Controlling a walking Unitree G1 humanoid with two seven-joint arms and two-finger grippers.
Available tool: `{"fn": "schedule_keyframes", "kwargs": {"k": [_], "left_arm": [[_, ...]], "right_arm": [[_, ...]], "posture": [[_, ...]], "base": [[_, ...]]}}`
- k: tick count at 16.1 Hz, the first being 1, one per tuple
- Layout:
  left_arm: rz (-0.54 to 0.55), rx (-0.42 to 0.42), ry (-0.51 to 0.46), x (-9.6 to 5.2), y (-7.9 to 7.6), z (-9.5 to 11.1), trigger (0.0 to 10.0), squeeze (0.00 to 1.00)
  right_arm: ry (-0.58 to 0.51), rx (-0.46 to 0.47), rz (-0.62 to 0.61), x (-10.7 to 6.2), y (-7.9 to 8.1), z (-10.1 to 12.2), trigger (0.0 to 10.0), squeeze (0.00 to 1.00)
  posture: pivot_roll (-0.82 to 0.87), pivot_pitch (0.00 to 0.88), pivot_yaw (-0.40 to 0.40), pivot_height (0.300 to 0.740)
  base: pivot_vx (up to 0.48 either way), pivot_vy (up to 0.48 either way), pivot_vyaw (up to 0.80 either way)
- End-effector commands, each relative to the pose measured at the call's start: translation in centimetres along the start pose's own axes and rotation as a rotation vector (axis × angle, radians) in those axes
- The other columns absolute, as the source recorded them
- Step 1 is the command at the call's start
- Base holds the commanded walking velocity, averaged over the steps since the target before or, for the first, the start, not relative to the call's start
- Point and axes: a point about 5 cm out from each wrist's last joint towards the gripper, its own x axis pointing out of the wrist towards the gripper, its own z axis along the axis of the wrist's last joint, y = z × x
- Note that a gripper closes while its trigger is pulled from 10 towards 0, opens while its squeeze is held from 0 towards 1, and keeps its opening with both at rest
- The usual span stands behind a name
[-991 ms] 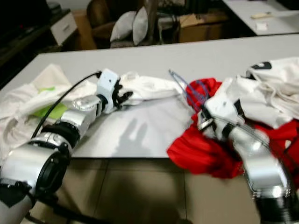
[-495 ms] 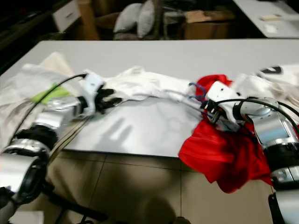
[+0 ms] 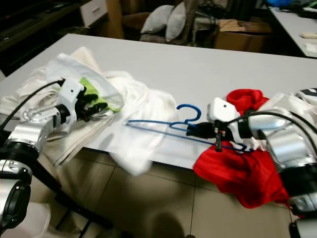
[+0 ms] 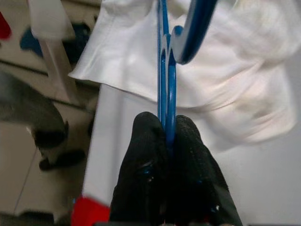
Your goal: Hang hanger
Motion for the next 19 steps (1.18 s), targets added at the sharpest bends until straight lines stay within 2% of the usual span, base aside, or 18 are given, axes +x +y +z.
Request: {"fn": "schedule_keyframes", "kwargs": {"k": [1, 2, 3, 4, 5, 6, 7, 8, 9, 10, 11, 12, 13, 14, 15, 17, 18, 19], "left_arm": [[0.006, -0.005, 0.006, 0.0, -0.2, -0.1, 10.0, 0.00], [0.003, -0.001, 0.003, 0.2, -0.5, 0.0, 10.0, 0.00], [-0.002, 0.003, -0.002, 0.4, -0.6, 0.2, 10.0, 0.00], [-0.005, 0.017, -0.010, 0.6, -0.8, 0.6, 10.0, 0.00], [-0.005, 0.024, -0.030, 0.8, -1.0, 1.1, 10.0, 0.00], [-0.004, 0.017, -0.047, 0.9, -1.0, 1.5, 10.0, 0.00], [-0.028, 0.003, -0.109, 1.2, -1.4, 2.7, 10.0, 0.00], [-0.070, -0.031, -0.172, 1.5, -2.0, 4.0, 10.0, 0.00], [-0.094, -0.057, -0.202, 1.8, -2.4, 4.7, 10.0, 0.00], [-0.132, -0.108, -0.236, 2.3, -3.3, 5.4, 10.0, 0.00], [-0.181, -0.134, -0.226, 3.1, -4.6, 5.3, 10.0, 0.00], [-0.213, -0.115, -0.184, 3.5, -5.6, 4.6, 10.0, 0.00], [-0.249, -0.089, -0.110, 4.2, -7.3, 3.1, 10.0, 0.00], [-0.270, -0.122, -0.101, 4.3, -8.2, 2.5, 10.0, 0.00], [-0.278, -0.130, -0.095, 4.2, -8.5, 2.3, 10.0, 0.00], [-0.274, -0.101, 0.010, 3.7, -9.2, -0.2, 10.0, 0.00], [-0.277, -0.098, 0.035, 3.5, -9.3, -0.9, 10.0, 0.00], [-0.286, -0.119, 0.040, 3.4, -9.6, -1.3, 10.0, 0.00]], "right_arm": [[-0.060, -0.028, -0.039, -2.1, 0.0, 1.7, 10.0, 0.00], [-0.039, -0.033, -0.097, -3.5, 0.2, 1.8, 10.0, 0.00], [0.004, -0.027, -0.125, -4.2, 0.6, 1.5, 10.0, 0.00], [0.093, -0.025, -0.148, -4.9, 1.1, 0.6, 10.0, 0.00], [0.182, -0.018, -0.160, -5.4, 1.9, -0.2, 10.0, 0.00], [0.223, -0.012, -0.162, -5.5, 2.4, -0.7, 10.0, 0.00], [0.283, 0.015, -0.151, -5.8, 3.7, -1.6, 10.0, 0.00], [0.261, 0.044, -0.164, -5.9, 4.4, -1.5, 10.0, 0.00], [0.254, 0.041, -0.204, -6.1, 4.4, -1.4, 10.0, 0.00], [0.231, 0.033, -0.311, -6.4, 3.9, -1.2, 10.0, 0.00], [0.206, 0.016, -0.428, -6.5, 3.2, -0.9, 10.0, 0.00], [0.193, 0.018, -0.489, -6.4, 2.9, -0.9, 10.0, 0.00], [0.183, 0.021, -0.548, -5.9, 2.8, -0.9, 10.0, 0.00], [0.167, 0.030, -0.587, -5.9, 2.5, -0.9, 10.0, 0.00], [0.155, 0.039, -0.607, -5.9, 2.3, -0.9, 10.0, 0.00], [0.161, 0.021, -0.646, -5.0, 1.0, -1.3, 10.0, 0.00], [0.168, -0.008, -0.656, -4.0, 0.1, -1.7, 10.0, 0.00], [0.165, -0.040, -0.662, -2.2, -1.4, -2.0, 10.0, 0.00]], "posture": [[-0.10, 0.000, 0.058, 0.740], [-0.10, 0.000, 0.066, 0.740], [-0.11, 0.000, 0.071, 0.740], [-0.11, 0.000, 0.071, 0.740], [-0.11, 0.000, 0.074, 0.740], [-0.11, 0.000, 0.077, 0.740], [-0.12, 0.000, 0.082, 0.740], [-0.12, 0.000, 0.084, 0.740], [-0.12, 0.000, 0.085, 0.740], [-0.13, 0.000, 0.089, 0.740], [-0.13, 0.000, 0.094, 0.740], [-0.13, 0.000, 0.097, 0.740], [-0.14, 0.000, 0.100, 0.740], [-0.14, 0.000, 0.101, 0.740], [-0.14, 0.000, 0.101, 0.740], [-0.13, 0.000, 0.098, 0.740], [-0.13, 0.000, 0.098, 0.740], [-0.12, 0.000, 0.093, 0.740]], "base": [[0.000, 0.000, 0.00], [0.000, 0.000, 0.00], [0.000, 0.000, 0.00], [0.000, 0.000, 0.00], [0.000, 0.000, 0.00], [0.000, 0.000, 0.00], [0.000, 0.000, 0.00], [0.000, 0.000, 0.00], [0.000, 0.000, 0.00], [0.000, 0.000, 0.00], [0.000, 0.000, 0.00], [0.000, 0.000, 0.00], [0.000, 0.000, 0.00], [0.000, 0.000, 0.00], [0.000, 0.000, 0.00], [0.000, 0.000, 0.00], [0.000, 0.000, 0.00], [0.000, 0.000, 0.00]]}}
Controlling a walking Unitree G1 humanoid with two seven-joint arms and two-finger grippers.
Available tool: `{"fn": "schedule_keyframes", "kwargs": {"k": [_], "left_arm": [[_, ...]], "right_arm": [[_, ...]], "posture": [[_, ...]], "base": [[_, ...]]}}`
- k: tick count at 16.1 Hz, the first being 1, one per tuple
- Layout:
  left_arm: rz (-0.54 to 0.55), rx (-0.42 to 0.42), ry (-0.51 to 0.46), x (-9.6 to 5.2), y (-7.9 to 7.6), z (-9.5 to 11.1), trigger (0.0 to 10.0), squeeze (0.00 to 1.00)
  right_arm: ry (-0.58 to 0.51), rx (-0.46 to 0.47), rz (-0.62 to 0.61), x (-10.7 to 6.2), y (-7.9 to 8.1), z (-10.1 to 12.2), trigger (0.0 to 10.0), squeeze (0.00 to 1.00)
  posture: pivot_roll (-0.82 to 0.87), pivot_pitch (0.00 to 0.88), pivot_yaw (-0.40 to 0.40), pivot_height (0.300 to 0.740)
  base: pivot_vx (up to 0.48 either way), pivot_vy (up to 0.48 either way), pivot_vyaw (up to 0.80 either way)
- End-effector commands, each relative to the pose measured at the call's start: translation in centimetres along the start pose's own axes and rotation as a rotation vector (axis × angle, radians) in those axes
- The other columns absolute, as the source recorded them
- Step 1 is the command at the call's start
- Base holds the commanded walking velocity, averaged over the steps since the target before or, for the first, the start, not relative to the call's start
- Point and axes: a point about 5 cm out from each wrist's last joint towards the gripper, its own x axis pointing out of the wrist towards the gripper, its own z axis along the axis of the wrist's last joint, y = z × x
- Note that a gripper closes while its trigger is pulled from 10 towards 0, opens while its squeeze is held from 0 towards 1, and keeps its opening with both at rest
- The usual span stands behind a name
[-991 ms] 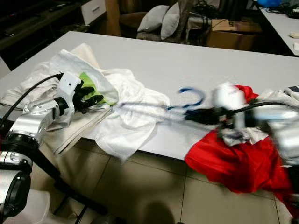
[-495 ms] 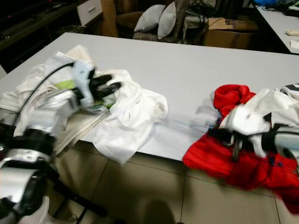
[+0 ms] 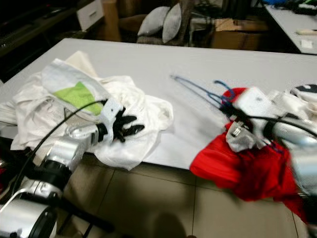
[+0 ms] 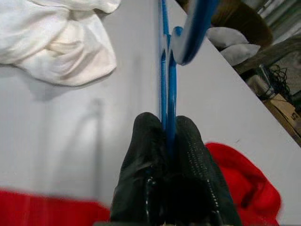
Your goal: Hang hanger
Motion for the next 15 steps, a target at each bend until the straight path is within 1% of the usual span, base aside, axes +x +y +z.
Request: {"fn": "schedule_keyframes", "kwargs": {"k": [1, 3, 4, 5, 6, 7, 8, 9, 10, 11, 12, 13, 15], "left_arm": [[0.003, 0.009, 0.006, -0.1, -0.1, 0.0, 10.0, 0.00], [0.020, 0.011, 0.031, -0.2, -0.2, -0.6, 10.0, 0.00], [0.025, 0.012, 0.039, -0.3, -0.2, -0.8, 10.0, 0.00], [0.026, 0.011, 0.046, -0.6, -0.4, -1.1, 10.0, 0.00], [-0.003, 0.004, 0.053, -0.8, -0.7, -1.2, 10.0, 0.00], [-0.020, 0.003, 0.056, -0.9, -0.9, -1.3, 10.0, 0.00], [-0.052, 0.006, 0.069, -1.1, -1.3, -1.4, 10.0, 0.00], [-0.075, 0.021, 0.093, -1.3, -1.4, -1.6, 10.0, 0.00], [-0.090, 0.052, 0.112, -1.7, -1.4, -1.6, 10.0, 0.00], [-0.087, 0.057, 0.108, -1.9, -1.3, -1.4, 10.0, 0.00], [-0.088, 0.065, 0.107, -2.1, -1.2, -1.2, 10.0, 0.00], [-0.093, 0.090, 0.106, -2.3, -1.0, -0.9, 10.0, 0.00], [-0.121, 0.111, 0.114, -2.9, -1.1, -0.5, 10.0, 0.00]], "right_arm": [[-0.012, -0.038, 0.028, 2.2, 0.4, 0.1, 10.0, 0.00], [-0.044, -0.083, 0.112, 3.9, 0.9, 1.0, 10.0, 0.00], [-0.055, -0.112, 0.128, 4.7, 1.0, 1.4, 10.0, 0.00], [-0.064, -0.181, 0.148, 6.1, 1.1, 2.2, 10.0, 0.00], [-0.067, -0.249, 0.152, 7.4, 1.0, 2.9, 10.0, 0.00], [-0.072, -0.271, 0.154, 7.9, 1.0, 3.3, 10.0, 0.00], [-0.074, -0.303, 0.160, 8.9, 0.9, 3.9, 10.0, 0.00], [-0.065, -0.354, 0.186, 9.6, 1.3, 4.3, 10.0, 0.00], [-0.028, -0.464, 0.220, 10.6, 1.9, 4.5, 10.0, 0.00], [0.002, -0.539, 0.244, 11.1, 2.4, 4.5, 10.0, 0.00], [0.022, -0.580, 0.272, 11.4, 2.9, 4.3, 10.0, 0.00], [0.073, -0.656, 0.324, 11.8, 3.6, 3.7, 10.0, 0.00], [0.160, -0.762, 0.365, 12.0, 3.9, 2.5, 10.0, 0.00]], "posture": [[-0.11, 0.000, 0.085, 0.740], [-0.09, 0.000, 0.073, 0.740], [-0.08, 0.000, 0.066, 0.740], [-0.07, 0.000, 0.061, 0.740], [-0.06, 0.000, 0.052, 0.740], [-0.06, 0.000, 0.051, 0.740], [-0.05, 0.000, 0.045, 0.740], [-0.05, 0.000, 0.042, 0.740], [-0.04, 0.000, 0.039, 0.740], [-0.04, 0.000, 0.039, 0.740], [-0.04, 0.000, 0.038, 0.740], [-0.03, 0.000, 0.038, 0.740], [-0.03, 0.000, 0.033, 0.740]], "base": [[0.000, 0.000, 0.00], [0.000, 0.000, 0.00], [0.000, 0.000, 0.00], [0.000, 0.000, 0.00], [0.000, 0.000, 0.00], [0.000, 0.000, 0.00], [0.000, 0.000, 0.00], [0.000, 0.000, 0.00], [0.000, 0.000, 0.00], [0.000, 0.000, 0.00], [0.000, 0.000, 0.00], [0.000, 0.000, 0.00], [0.000, 0.000, 0.00]]}}
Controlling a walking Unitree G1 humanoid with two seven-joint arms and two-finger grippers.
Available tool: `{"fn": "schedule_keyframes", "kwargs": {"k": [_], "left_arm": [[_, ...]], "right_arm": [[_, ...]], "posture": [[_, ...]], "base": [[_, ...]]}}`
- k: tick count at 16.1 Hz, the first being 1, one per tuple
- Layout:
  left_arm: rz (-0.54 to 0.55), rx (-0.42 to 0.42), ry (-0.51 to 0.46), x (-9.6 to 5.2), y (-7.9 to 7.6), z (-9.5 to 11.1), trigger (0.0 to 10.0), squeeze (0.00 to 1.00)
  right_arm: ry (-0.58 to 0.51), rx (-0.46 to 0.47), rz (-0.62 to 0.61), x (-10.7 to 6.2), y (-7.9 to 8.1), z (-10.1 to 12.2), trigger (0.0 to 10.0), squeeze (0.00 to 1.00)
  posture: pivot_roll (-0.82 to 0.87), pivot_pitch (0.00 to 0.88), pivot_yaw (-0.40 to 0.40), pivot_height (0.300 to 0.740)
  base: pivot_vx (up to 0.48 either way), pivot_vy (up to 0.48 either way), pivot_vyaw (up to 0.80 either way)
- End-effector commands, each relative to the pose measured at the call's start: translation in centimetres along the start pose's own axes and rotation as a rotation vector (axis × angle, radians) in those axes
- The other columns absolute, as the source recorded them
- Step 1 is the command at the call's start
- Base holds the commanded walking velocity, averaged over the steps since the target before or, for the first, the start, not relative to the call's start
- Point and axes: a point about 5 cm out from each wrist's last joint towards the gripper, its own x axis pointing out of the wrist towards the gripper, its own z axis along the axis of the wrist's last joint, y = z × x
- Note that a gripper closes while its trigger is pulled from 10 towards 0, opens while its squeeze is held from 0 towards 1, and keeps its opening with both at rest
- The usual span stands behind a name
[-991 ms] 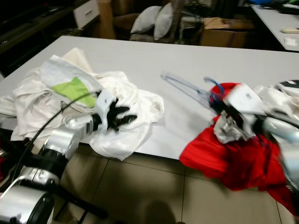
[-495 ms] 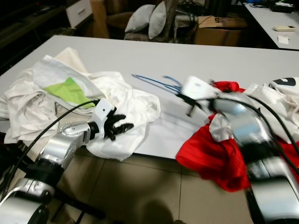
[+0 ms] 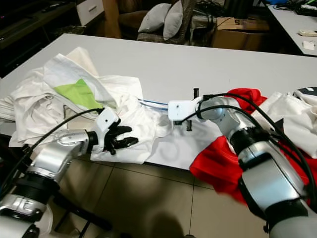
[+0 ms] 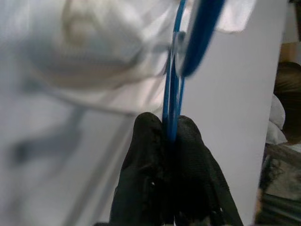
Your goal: Hang hanger
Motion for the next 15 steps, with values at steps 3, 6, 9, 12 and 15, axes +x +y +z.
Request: {"fn": "schedule_keyframes", "kwargs": {"k": [3, 6, 9, 12, 15], "left_arm": [[0.035, 0.045, 0.037, -1.4, 0.8, 0.2, 10.0, 0.00], [0.153, 0.069, 0.062, -2.4, 2.8, 0.1, 10.0, 0.00], [0.226, 0.105, 0.070, -2.8, 3.9, 0.5, 10.0, 0.00], [0.335, 0.135, 0.016, -2.3, 5.3, 1.9, 10.0, 0.00], [0.245, 0.118, -0.079, -1.7, 4.3, 2.8, 10.0, 0.00]], "right_arm": [[0.139, -0.043, 0.040, -0.6, 0.2, -2.2, 10.0, 0.00], [0.258, 0.036, 0.001, -2.7, -0.3, -5.4, 10.0, 0.00], [0.345, 0.101, -0.043, -5.1, -0.7, -8.0, 10.0, 0.00], [0.267, 0.292, -0.187, -7.8, -2.3, -9.2, 10.0, 0.00], [-0.052, 0.486, -0.398, -8.4, -4.9, -6.9, 10.0, 0.00]], "posture": [[-0.02, 0.000, 0.022, 0.740], [-0.02, 0.000, 0.021, 0.740], [-0.04, 0.000, 0.041, 0.740], [-0.06, 0.000, 0.058, 0.740], [-0.08, 0.000, 0.074, 0.740]], "base": [[0.000, 0.000, 0.00], [0.000, 0.000, 0.00], [0.000, 0.000, 0.00], [0.000, 0.000, 0.00], [0.000, 0.000, 0.00]]}}
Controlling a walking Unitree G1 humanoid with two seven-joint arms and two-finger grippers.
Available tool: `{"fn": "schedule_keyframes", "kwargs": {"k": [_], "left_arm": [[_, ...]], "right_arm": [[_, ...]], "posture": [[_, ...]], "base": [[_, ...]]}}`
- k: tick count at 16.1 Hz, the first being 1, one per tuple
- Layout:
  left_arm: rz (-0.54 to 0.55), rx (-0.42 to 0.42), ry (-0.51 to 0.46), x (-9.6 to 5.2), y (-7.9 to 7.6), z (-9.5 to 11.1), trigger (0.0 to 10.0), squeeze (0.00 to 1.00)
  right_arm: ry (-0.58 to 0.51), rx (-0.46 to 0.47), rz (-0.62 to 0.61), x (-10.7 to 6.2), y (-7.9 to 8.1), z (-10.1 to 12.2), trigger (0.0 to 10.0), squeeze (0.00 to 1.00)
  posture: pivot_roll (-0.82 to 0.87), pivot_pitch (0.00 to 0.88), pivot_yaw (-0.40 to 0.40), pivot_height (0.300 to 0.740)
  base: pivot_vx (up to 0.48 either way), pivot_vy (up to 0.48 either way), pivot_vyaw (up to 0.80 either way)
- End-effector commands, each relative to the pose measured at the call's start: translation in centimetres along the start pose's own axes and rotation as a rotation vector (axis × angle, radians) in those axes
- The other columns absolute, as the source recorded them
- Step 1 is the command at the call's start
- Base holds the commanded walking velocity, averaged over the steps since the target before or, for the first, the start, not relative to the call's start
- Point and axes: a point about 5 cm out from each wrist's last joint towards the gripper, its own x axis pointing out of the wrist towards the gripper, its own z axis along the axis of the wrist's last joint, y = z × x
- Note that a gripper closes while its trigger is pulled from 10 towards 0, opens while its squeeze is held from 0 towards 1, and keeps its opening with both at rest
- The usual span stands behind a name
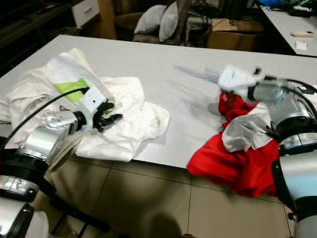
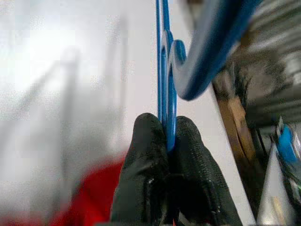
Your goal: Hang hanger
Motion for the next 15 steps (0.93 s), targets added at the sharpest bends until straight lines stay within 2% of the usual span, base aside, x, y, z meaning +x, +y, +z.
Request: {"fn": "schedule_keyframes", "kwargs": {"k": [1, 2, 3, 4, 5, 6, 7, 8, 10, 12, 13, 14, 15], "left_arm": [[-0.015, -0.008, -0.042, -0.2, 0.0, 0.5, 10.0, 0.00], [-0.016, -0.065, -0.123, 0.0, -0.4, 1.4, 10.0, 0.00], [-0.015, -0.100, -0.150, 0.1, -0.4, 1.7, 10.0, 0.11], [-0.008, -0.140, -0.201, 0.0, -0.6, 2.4, 10.0, 1.00], [-0.048, -0.189, -0.239, -0.1, -1.2, 3.0, 10.0, 1.00], [-0.089, -0.188, -0.241, -0.1, -2.0, 3.2, 10.0, 1.00], [-0.136, -0.167, -0.208, 0.0, -3.0, 2.7, 10.0, 1.00], [-0.151, -0.169, -0.193, 0.1, -3.4, 2.4, 10.0, 1.00], [-0.147, -0.139, -0.120, 0.8, -4.7, 0.6, 10.0, 1.00], [-0.142, -0.145, -0.090, 1.2, -5.6, -0.2, 10.0, 1.00], [-0.121, -0.159, -0.070, 1.4, -5.9, -0.9, 10.0, 0.00], [-0.090, -0.176, -0.049, 1.8, -6.1, -1.7, 10.0, 0.00], [-0.090, -0.176, -0.049, 1.8, -6.1, -1.7, 10.0, 0.00]], "right_arm": [[-0.092, 0.051, -0.023, 0.0, -0.3, 1.0, 10.0, 0.00], [-0.271, 0.198, -0.129, -0.5, -0.5, 2.4, 10.0, 0.00], [-0.319, 0.243, -0.163, -0.8, -0.5, 2.8, 10.0, 0.00], [-0.393, 0.349, -0.201, -1.5, -0.1, 3.1, 10.0, 0.00], [-0.437, 0.427, -0.207, -2.2, 0.7, 3.3, 10.0, 0.00], [-0.447, 0.467, -0.161, -2.9, 2.5, 3.2, 10.0, 0.00], [-0.419, 0.463, -0.106, -3.7, 4.5, 2.9, 10.0, 0.00], [-0.399, 0.469, -0.095, -3.9, 5.3, 2.6, 10.0, 0.00], [-0.342, 0.542, -0.044, -5.8, 9.0, 2.2, 10.0, 0.00], [-0.299, 0.608, -0.035, -7.0, 11.1, 2.3, 10.0, 0.00], [-0.258, 0.640, -0.051, -7.6, 12.0, 2.1, 10.0, 0.00], [-0.206, 0.670, -0.077, -8.0, 12.9, 1.6, 10.0, 0.00], [-0.206, 0.670, -0.077, -8.0, 12.9, 1.6, 10.0, 0.00]], "posture": [[-0.08, 0.000, 0.074, 0.740], [-0.08, 0.000, 0.078, 0.740], [-0.08, 0.000, 0.079, 0.740], [-0.08, 0.000, 0.080, 0.740], [-0.08, 0.000, 0.078, 0.740], [-0.08, 0.000, 0.075, 0.740], [-0.07, 0.000, 0.071, 0.740], [-0.07, 0.000, 0.070, 0.740], [-0.08, 0.000, 0.068, 0.740], [-0.09, 0.000, 0.070, 0.740], [-0.10, 0.000, 0.068, 0.740], [-0.10, 0.000, 0.068, 0.740], [-0.10, 0.000, 0.068, 0.740]], "base": [[0.000, 0.000, 0.00], [0.000, 0.000, 0.00], [0.000, 0.000, 0.00], [0.000, 0.000, 0.00], [0.000, 0.000, 0.00], [0.000, 0.000, 0.00], [0.000, 0.000, 0.00], [0.000, 0.000, 0.00], [0.000, 0.000, 0.00], [0.000, 0.000, 0.00], [0.000, 0.000, 0.00], [0.000, 0.000, 0.00], [0.000, 0.000, 0.00]]}}
